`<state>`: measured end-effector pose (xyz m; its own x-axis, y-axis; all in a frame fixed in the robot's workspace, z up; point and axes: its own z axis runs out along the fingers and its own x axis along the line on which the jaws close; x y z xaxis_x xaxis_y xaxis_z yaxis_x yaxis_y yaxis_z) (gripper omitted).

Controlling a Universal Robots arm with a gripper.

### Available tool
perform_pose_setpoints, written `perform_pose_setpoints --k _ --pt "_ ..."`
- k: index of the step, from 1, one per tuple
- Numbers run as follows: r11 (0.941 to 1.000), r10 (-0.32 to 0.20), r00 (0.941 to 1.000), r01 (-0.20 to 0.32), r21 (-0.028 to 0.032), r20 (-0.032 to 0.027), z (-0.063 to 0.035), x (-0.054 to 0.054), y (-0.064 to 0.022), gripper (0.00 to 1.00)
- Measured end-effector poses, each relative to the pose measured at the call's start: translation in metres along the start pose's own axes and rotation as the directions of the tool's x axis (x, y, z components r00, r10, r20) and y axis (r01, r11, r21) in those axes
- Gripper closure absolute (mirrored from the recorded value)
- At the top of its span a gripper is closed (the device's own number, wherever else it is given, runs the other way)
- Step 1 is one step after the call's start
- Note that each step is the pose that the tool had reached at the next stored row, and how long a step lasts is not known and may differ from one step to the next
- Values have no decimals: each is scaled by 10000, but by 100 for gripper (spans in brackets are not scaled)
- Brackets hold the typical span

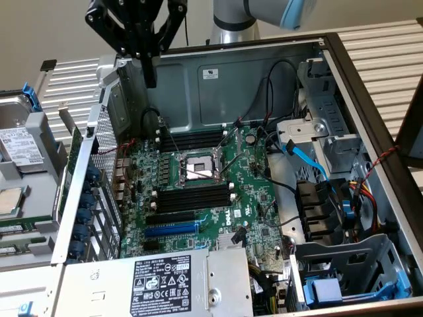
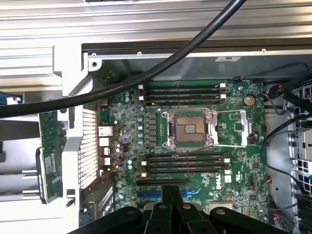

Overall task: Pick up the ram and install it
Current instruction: 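Reach for the ram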

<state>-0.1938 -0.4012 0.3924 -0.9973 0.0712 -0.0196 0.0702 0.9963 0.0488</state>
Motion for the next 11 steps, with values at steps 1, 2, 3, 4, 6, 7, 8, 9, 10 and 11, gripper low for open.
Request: perform_pose_setpoints --k 1,2,3,4,6,7,8,9,10,11 --pt "10000 -1 10000 1 0 0 -1 44 -7 89" --pt "10000 0 10000 0 0 0 -2 89 -15 89" --pt "10000 0 10000 0 0 0 -3 135 -24 89" --pt "10000 0 10000 0 0 0 -4 178 -32 89" --pt "10000 -1 10000 1 0 0 -6 267 -49 89" --pt "10000 0 10000 0 0 0 -7 314 -58 89" --pt "10000 1 10000 -1 0 -1 -8 359 -66 89" --pt "10000 1 10000 -1 0 0 -9 403 -74 89" --pt "10000 -1 10000 1 -1 0 -9 447 -83 89" --pt "10000 -1 10000 1 -1 0 -10 493 -92 89"
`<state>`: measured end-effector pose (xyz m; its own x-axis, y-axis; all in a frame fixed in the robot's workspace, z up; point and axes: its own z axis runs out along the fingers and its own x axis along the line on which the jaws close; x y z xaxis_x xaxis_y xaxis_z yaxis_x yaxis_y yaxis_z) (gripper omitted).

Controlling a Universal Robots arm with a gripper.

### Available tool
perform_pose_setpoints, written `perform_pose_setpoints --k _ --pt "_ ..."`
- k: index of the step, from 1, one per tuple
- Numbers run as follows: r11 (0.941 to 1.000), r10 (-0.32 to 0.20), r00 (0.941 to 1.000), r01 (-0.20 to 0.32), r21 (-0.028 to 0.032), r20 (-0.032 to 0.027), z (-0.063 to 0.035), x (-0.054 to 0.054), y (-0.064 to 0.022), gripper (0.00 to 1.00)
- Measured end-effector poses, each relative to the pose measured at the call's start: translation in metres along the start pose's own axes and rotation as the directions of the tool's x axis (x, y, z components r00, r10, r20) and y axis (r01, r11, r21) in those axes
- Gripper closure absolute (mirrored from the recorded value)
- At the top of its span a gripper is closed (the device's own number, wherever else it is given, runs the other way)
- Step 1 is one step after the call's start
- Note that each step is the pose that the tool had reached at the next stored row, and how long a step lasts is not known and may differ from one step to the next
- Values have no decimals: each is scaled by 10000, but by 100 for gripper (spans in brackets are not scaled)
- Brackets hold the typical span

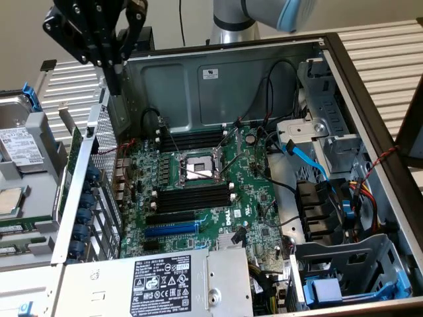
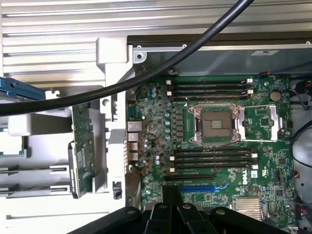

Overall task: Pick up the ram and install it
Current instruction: 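Reach for the ram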

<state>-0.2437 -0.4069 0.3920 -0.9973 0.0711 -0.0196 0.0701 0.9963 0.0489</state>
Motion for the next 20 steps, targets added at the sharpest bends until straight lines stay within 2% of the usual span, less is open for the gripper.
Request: perform_pose_setpoints --k 4,7,20 --pt "10000 2 10000 -2 0 -4 -5 180 -35 89" --pt "10000 2 10000 -2 3 -28 -9 314 -61 89" --pt "10000 3 10000 -3 -14 -32 21 901 -189 89"
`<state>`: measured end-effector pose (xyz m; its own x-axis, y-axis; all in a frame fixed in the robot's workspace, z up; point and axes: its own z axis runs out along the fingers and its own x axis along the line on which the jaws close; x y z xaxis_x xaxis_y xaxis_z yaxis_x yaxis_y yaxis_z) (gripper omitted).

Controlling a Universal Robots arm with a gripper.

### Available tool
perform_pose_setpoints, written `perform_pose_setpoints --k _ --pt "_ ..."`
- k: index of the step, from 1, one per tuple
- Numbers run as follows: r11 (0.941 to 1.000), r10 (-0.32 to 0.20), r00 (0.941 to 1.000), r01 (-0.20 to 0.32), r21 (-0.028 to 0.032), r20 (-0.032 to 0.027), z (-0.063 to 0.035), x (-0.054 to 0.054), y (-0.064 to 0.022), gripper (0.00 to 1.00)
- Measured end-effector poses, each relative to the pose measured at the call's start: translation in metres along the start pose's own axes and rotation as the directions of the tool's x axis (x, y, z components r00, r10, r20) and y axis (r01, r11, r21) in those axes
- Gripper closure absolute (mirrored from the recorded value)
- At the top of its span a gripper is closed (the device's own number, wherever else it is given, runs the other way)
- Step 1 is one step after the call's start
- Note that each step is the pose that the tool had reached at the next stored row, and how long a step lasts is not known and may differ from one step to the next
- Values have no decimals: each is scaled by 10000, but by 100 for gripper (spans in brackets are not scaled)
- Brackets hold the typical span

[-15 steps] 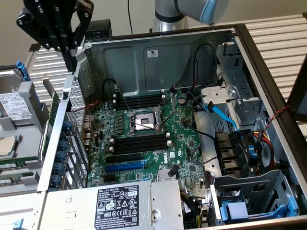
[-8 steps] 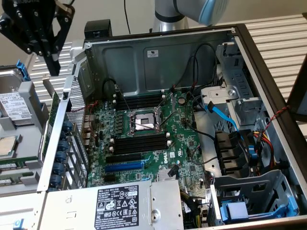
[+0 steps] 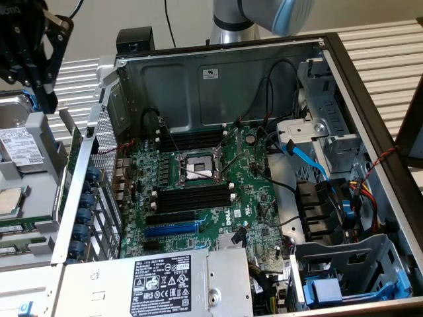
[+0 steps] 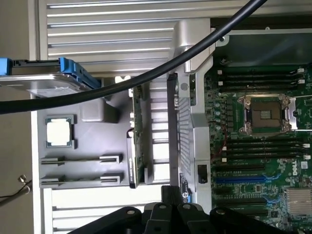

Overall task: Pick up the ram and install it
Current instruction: 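Reach for the ram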

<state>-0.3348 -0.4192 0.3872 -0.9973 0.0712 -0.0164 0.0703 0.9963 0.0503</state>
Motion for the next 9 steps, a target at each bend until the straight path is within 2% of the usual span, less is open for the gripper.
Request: perform_pose_setpoints --k 9 --pt "10000 0 10000 0 -16 0 15 403 -82 89"
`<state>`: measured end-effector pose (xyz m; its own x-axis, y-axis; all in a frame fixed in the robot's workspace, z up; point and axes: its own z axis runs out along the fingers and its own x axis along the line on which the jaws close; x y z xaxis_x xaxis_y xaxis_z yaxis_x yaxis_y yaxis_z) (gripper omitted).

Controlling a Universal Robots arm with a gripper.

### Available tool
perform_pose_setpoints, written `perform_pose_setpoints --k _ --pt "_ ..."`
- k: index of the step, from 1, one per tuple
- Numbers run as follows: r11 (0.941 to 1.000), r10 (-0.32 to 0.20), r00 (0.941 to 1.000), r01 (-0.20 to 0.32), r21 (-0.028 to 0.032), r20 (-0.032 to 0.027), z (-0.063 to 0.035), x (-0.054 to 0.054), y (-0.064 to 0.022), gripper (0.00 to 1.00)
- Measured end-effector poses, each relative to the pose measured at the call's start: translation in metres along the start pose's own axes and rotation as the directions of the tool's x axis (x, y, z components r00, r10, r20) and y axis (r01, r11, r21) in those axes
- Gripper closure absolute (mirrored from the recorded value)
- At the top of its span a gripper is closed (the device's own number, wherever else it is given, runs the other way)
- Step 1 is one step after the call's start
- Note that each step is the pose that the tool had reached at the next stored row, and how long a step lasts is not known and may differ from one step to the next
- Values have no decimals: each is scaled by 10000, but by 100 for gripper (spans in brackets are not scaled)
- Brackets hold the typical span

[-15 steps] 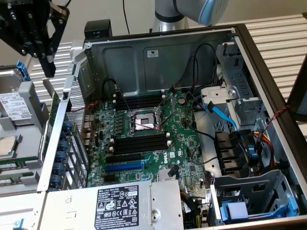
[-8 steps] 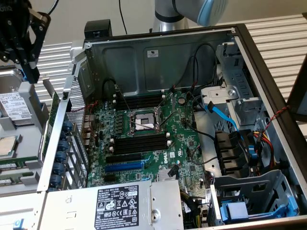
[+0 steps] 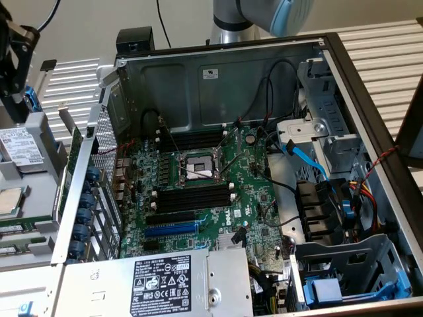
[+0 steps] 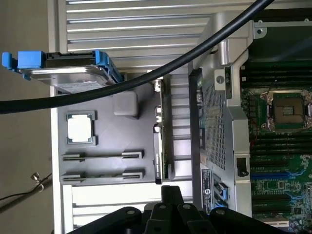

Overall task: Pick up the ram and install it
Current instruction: 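Reach for the ram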

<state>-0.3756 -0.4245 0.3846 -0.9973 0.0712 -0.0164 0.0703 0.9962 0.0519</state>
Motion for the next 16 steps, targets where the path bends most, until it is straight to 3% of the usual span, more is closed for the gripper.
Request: perform_pose_setpoints --k 8,16 --pt "10000 2 10000 -2 -56 -4 -3 352 -85 89" --pt "9997 -218 9998 218 -71 -18 -4 408 -91 89"
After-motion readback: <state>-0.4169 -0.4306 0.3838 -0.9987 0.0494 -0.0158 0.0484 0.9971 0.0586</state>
